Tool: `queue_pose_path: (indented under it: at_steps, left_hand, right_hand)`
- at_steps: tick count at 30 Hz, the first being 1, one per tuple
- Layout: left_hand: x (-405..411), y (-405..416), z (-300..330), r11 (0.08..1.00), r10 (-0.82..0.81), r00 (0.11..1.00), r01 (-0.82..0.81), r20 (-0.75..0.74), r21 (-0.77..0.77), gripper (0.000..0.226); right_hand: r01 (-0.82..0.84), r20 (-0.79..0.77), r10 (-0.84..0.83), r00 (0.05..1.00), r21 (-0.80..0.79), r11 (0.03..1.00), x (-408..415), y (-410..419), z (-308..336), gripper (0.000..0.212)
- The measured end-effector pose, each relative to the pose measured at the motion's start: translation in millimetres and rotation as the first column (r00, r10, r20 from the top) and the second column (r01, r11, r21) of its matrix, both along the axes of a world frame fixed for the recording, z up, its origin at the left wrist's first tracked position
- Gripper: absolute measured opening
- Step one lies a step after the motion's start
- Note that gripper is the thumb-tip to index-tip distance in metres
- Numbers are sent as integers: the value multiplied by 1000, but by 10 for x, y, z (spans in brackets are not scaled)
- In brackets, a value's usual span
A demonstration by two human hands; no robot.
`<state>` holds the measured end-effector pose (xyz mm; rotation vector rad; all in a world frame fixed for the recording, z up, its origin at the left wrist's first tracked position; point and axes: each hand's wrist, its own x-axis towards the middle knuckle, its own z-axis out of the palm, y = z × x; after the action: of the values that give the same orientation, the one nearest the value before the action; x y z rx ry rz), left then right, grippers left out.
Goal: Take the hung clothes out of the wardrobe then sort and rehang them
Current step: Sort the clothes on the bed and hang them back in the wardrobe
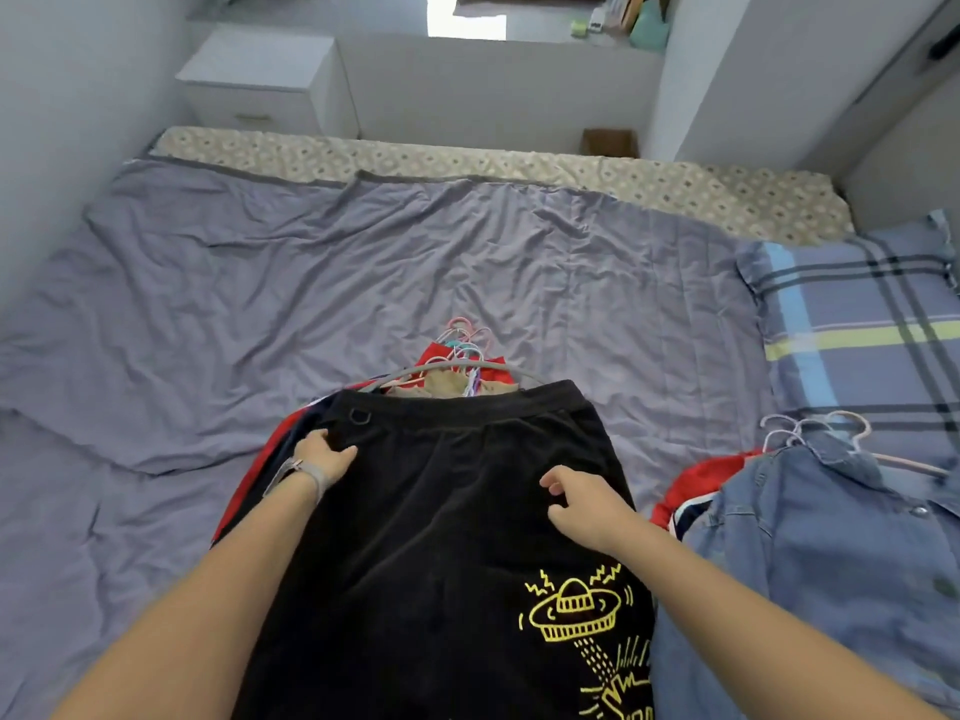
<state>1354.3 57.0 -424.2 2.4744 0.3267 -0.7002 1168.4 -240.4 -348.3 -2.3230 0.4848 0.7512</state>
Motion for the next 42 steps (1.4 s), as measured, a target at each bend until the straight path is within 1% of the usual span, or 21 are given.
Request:
queue_pose_path:
  at_steps: [2,4,5,8,10,13,15,18,20,21,23,24,25,26,28,29,30,32,34,38,42]
  left_hand:
    - [197,9,-161,992,-35,999,37,-16,124,57]
    - [365,-20,-275,963,-102,995,99,-4,249,56]
    - [445,-37,-345,957,-118,993,110,13,267,58]
    - [596,-140,-480,971,-163,984,148,66,190,55]
    - [691,-179,-604,982,-167,985,162,44,102,59]
    - [786,-257,-753,998,-48,998,50,-32,47,101]
    - [790,-289,-790,997,5,998,0,-66,74,109]
    - [795,-292,-687,984,-9,995,26,-101,174,119]
    - [793,-265,-631,978,-14,998,26,-60,207,110]
    - [794,-250,-613,988,19,998,-11,-53,155,100]
    - [758,-227,-576,995,80,993,-85,-83,-57,81]
    - [704,-219,-509,991,67,995,-76,-80,-110,73]
    - [661,-199,-455,991,33,998,-38,-47,-129,65]
    - [602,-182,-352,995,-17,1000,17,-5,-95,55]
    - [464,-165,-170,995,-96,985,100,143,-21,34]
    - [375,-176,-60,992,-112,967,122,229,-32,28]
    - [263,-201,74,988,-106,950,133,294,-73,26]
    - [-4,-227,288,970,-113,924,182,366,-159,34]
    - [-335,-227,509,954,-105,922,199,374,-223,43]
    - [-956,-102,939,927,20,922,128,387,-352,37]
    - [-1443,106,1386,903,69,913,114,402,-415,54]
  right_hand:
    - [10,-8,-10,1000,4,1000,97,19,-111,44]
    - [14,-22,-14,1000,5,1000,138,13,-198,44]
    - [18,-29,-18,999,6,1000,145,4,-236,44]
    - [34,-29,-34,999,11,999,135,-60,-331,44]
    - [46,-22,-46,999,2,999,95,-127,-375,44]
    - [60,-25,-60,998,-7,998,-13,-233,-416,43]
    - [74,-34,-74,997,-14,997,-102,-290,-445,43]
    - [83,-52,-85,995,-37,996,-234,-339,-484,43]
    - [86,-65,-89,994,-40,995,-315,-343,-498,43]
    - [93,-69,-95,993,-36,995,-349,-342,-500,42]
    - [108,-72,-110,991,-25,994,-413,-331,-497,42]
    - [115,-76,-116,990,-19,993,-446,-315,-490,41]
    - [123,-80,-124,989,-10,992,-483,-294,-485,41]
    - [130,-87,-129,988,2,992,-522,-274,-482,41]
    - [135,-90,-133,987,19,991,-592,-239,-459,40]
    - [139,-85,-136,987,26,990,-620,-228,-439,39]
    - [148,-75,-145,987,36,988,-646,-220,-413,38]
    - [193,-36,-190,981,70,979,-691,-217,-330,36]
    - [254,23,-258,966,107,961,-747,-238,-203,33]
    - [359,134,-379,915,157,920,-992,-351,110,34]
    - [415,225,-445,867,168,894,-1377,-524,481,35]
